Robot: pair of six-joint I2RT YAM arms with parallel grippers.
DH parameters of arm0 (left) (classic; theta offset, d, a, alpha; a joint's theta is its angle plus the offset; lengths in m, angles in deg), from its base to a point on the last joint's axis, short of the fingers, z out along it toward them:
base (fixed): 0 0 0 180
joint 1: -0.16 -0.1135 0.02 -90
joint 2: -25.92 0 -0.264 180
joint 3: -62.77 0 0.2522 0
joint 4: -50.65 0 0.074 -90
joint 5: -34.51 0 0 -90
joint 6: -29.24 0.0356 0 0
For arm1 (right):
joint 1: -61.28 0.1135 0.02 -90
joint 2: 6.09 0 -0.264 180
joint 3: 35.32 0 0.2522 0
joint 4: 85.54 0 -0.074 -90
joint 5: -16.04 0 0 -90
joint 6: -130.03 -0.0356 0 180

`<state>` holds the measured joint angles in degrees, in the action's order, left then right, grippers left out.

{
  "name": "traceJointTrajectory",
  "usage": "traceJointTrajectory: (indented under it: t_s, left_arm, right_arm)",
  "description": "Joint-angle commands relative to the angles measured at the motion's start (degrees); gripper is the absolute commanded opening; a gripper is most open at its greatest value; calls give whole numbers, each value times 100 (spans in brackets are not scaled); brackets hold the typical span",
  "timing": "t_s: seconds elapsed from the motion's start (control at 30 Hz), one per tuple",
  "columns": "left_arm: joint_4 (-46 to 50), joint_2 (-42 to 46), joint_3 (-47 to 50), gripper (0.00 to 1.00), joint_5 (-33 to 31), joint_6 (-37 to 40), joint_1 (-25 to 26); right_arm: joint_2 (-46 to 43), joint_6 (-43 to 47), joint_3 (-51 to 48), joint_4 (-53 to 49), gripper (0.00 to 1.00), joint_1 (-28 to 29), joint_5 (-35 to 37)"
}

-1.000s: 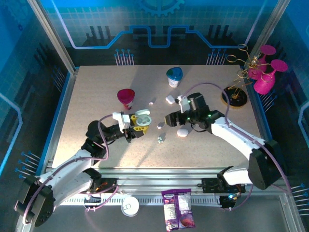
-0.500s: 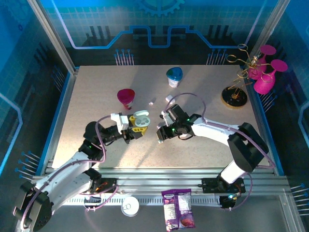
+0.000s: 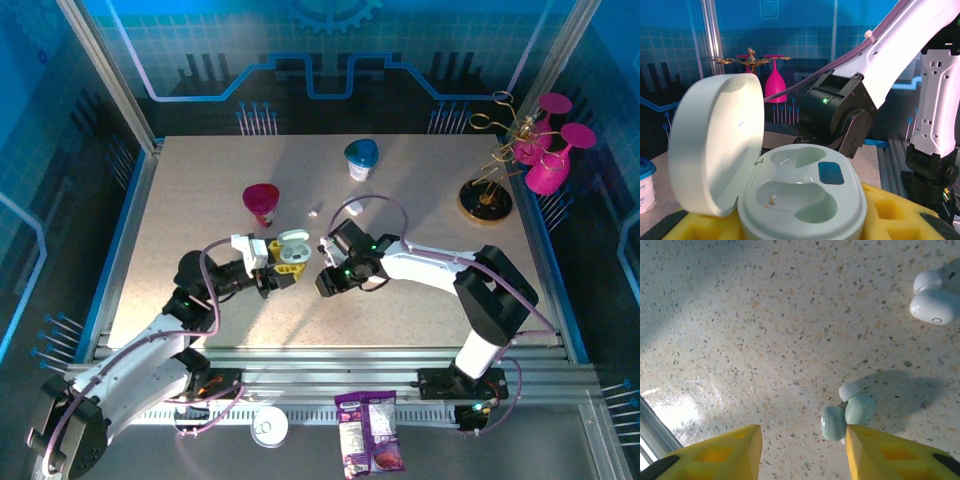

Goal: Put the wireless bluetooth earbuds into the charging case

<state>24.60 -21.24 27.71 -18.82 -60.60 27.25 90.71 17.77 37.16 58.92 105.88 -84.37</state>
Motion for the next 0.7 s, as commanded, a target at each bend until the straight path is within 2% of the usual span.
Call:
traceJointTrajectory:
  t_s: [0.0,0.13,0.3,0.67]
  left_arm:
    - [45,212,-237,24,47,76,-11]
    - [397,497,-295,24,16,192,-11]
    - [673,685,-322,25,-18,269,-11]
    - [671,699,-263,25,-36,271,-12]
  right_arm:
    - [149,14,242,-437,46,142,339]
    - [284,11,384,-578,44,251,522]
    - [557,45,601,-656,44,347,424]
    - [857,217,903,-1044,43,512,932]
